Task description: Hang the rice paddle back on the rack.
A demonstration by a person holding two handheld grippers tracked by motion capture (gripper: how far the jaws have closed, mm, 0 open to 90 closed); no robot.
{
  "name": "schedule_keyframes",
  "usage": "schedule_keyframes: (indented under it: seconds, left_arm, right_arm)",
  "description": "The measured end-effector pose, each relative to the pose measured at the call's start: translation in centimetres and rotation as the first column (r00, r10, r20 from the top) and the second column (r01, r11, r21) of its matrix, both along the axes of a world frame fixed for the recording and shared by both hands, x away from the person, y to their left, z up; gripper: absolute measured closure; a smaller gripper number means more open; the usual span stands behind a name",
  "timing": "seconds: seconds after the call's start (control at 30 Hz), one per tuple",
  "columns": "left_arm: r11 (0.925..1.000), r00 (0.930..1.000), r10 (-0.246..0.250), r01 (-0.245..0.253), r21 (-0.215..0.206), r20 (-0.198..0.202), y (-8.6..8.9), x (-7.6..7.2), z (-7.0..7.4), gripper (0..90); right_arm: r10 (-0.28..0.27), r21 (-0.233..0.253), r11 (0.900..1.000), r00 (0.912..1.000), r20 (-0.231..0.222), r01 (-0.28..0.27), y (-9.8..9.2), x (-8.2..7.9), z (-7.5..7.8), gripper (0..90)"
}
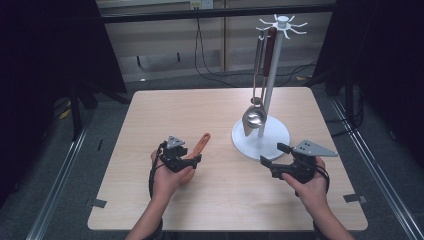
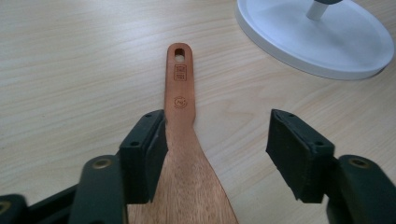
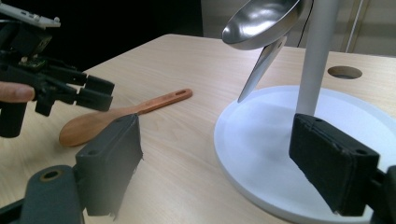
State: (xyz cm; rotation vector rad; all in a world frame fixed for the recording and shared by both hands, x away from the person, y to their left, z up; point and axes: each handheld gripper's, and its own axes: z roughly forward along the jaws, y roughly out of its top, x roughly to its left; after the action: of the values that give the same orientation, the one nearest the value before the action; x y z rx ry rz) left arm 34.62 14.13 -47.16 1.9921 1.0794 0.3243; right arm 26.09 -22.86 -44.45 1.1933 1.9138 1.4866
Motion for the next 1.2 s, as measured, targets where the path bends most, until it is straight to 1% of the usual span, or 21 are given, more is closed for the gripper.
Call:
schedule_keyframes:
  seconds: [0.03, 0.07, 0.1, 0.13, 0.27, 0.3, 0.37, 0.4, 0.43, 0.6, 0.7, 0.77, 0.8, 0.83, 0.87, 0.9, 0.97, 1.0, 1.03, 1.1, 1.2]
  left_arm:
    - [1.0, 0.9999, 0.006, -0.006, -0.002, -0.016, 0.0, 0.1, 0.1, 43.1]
    - [0.9999, 0.9997, 0.013, -0.013, -0.005, -0.022, -0.1, 0.3, 0.1, 45.2]
    - [0.9999, 0.9996, 0.009, -0.009, 0.006, -0.027, -0.1, 0.4, 0.2, 48.6]
    - [0.9999, 0.9994, 0.012, -0.012, -0.003, -0.033, -0.2, 0.5, 0.1, 52.7]
    - [0.9997, 0.9998, 0.011, -0.011, 0.02, -0.016, -0.6, 1.3, 0.1, 58.3]
    - [0.9996, 0.9998, 0.018, -0.018, 0.021, -0.009, -0.8, 1.6, 0.0, 58.4]
    - [0.9987, 0.9999, 0.012, -0.012, 0.05, 0.0, -0.9, 2.1, -0.2, 58.4]
    - [0.9991, 0.9998, 0.02, -0.02, 0.038, -0.004, -1.2, 2.4, -0.3, 58.1]
    - [0.9985, 0.9998, 0.019, -0.019, 0.051, -0.002, -1.2, 2.7, -0.4, 58.0]
    - [0.9982, 0.9998, 0.018, -0.018, 0.057, -0.01, -1.9, 3.8, -1.3, 57.4]
    - [0.9966, 0.9996, 0.01, -0.007, 0.082, -0.025, -2.0, 4.4, -1.8, 58.4]
    - [0.9962, 0.999, 0.036, -0.033, 0.08, -0.028, -2.3, 4.7, -2.2, 56.8]
    - [0.9944, 0.9991, 0.03, -0.027, 0.102, -0.029, -2.2, 4.9, -2.3, 55.3]
    - [0.9927, 0.9987, 0.04, -0.037, 0.115, -0.03, -2.3, 5.0, -2.4, 53.9]
    - [0.9918, 0.9986, 0.034, -0.029, 0.125, -0.041, -2.3, 5.1, -2.6, 54.4]
    - [0.9939, 0.9984, 0.029, -0.024, 0.108, -0.048, -2.4, 5.2, -2.8, 56.6]
    - [0.9936, 0.9981, 0.038, -0.033, 0.108, -0.048, -2.6, 5.3, -3.1, 57.5]
    - [0.9936, 0.9976, 0.049, -0.044, 0.104, -0.048, -2.7, 5.3, -3.1, 61.7]
    - [0.991, 0.9976, 0.036, -0.028, 0.131, -0.06, -2.6, 5.4, -2.9, 64.9]
    - [0.9886, 0.998, 0.029, -0.02, 0.149, -0.057, -2.7, 5.3, -2.8, 65.4]
    - [0.9873, 0.9974, 0.026, -0.016, 0.158, -0.066, -2.7, 5.0, -2.7, 65.6]
  right_arm:
    - [0.0, -0.005, 1.0, 1.0, 0.001, 0.0, 0.0, -0.1, 0.0, 17.1]
    - [0.0, -0.013, 1.0, 1.0, -0.001, 0.0, -0.1, -0.2, 0.0, 17.1]
    - [0.0, -0.015, 1.0, 1.0, -0.003, 0.0, -0.2, -0.3, -0.1, 17.1]
    - [-0.003, -0.018, 1.0, 1.0, -0.001, 0.003, -0.4, -0.5, -0.1, 17.1]
    - [-0.023, -0.017, 1.0, 0.9997, -0.008, 0.023, -1.0, -1.0, -0.2, 17.1]
    - [-0.027, -0.016, 0.999, 0.9996, -0.009, 0.027, -1.1, -1.2, -0.2, 17.1]
    - [-0.04, -0.02, 0.999, 0.9992, -0.008, 0.039, -1.6, -1.5, -0.2, 17.1]
    - [-0.043, -0.021, 0.999, 0.999, -0.008, 0.043, -1.7, -1.6, -0.2, 17.1]
    - [-0.051, -0.014, 0.999, 0.9986, -0.012, 0.051, -1.9, -1.9, -0.2, 17.1]
    - [-0.074, -0.011, 0.997, 0.9972, -0.015, 0.074, -2.8, -2.6, -0.2, 17.2]
    - [-0.088, -0.009, 0.996, 0.996, -0.017, 0.088, -3.3, -3.0, -0.2, 17.2]
    - [-0.097, -0.006, 0.995, 0.9951, -0.019, 0.097, -3.6, -3.3, -0.2, 17.3]
    - [-0.101, -0.006, 0.995, 0.9948, -0.016, 0.101, -3.8, -3.4, -0.2, 17.3]
    - [-0.104, -0.005, 0.995, 0.9944, -0.016, 0.104, -3.9, -3.4, -0.1, 17.3]
    - [-0.107, -0.003, 0.994, 0.9942, -0.015, 0.107, -4.1, -3.5, -0.1, 17.3]
    - [-0.11, 0.0, 0.994, 0.9938, -0.017, 0.11, -4.2, -3.5, -0.1, 17.3]
    - [-0.119, 0.001, 0.993, 0.9928, -0.015, 0.119, -4.4, -3.6, -0.1, 17.3]
    - [-0.128, 0.007, 0.992, 0.9916, -0.018, 0.128, -4.5, -3.6, -0.1, 17.3]
    - [-0.129, 0.006, 0.992, 0.9915, -0.013, 0.129, -4.6, -3.6, 0.0, 17.3]
    - [-0.133, 0.01, 0.991, 0.9909, -0.016, 0.134, -4.8, -3.7, 0.0, 17.4]
    - [-0.135, 0.013, 0.991, 0.9907, -0.015, 0.135, -4.8, -3.7, 0.1, 17.4]
